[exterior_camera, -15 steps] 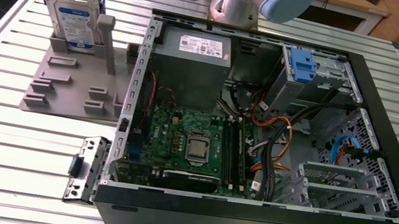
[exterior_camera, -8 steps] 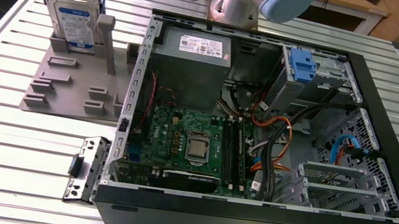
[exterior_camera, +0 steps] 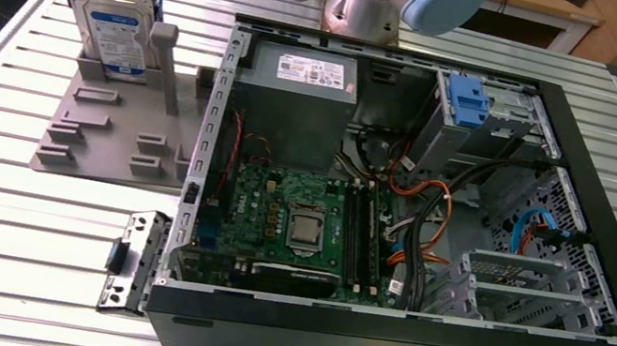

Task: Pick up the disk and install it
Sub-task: 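Pick up the disk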

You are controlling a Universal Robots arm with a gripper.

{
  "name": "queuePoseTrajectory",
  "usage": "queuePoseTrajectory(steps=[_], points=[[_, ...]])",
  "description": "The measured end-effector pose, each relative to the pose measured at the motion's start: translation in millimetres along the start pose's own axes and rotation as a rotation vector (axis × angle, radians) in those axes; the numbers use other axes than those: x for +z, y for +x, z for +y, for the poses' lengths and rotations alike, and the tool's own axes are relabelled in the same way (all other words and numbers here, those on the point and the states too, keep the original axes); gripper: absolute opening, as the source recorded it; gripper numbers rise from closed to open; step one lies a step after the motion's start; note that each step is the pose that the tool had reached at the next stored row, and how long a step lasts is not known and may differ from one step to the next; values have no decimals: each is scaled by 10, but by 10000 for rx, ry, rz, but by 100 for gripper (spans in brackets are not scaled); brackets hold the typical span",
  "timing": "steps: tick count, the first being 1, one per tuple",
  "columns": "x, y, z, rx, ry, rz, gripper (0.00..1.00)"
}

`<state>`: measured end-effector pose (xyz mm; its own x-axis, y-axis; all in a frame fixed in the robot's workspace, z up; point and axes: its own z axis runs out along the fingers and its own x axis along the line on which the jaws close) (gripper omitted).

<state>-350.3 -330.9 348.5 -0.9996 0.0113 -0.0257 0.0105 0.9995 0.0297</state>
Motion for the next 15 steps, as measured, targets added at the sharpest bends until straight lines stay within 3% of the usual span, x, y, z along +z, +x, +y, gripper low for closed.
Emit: queuePoseTrajectory(steps=[15], points=[[0, 0, 0, -485, -12, 14, 10]])
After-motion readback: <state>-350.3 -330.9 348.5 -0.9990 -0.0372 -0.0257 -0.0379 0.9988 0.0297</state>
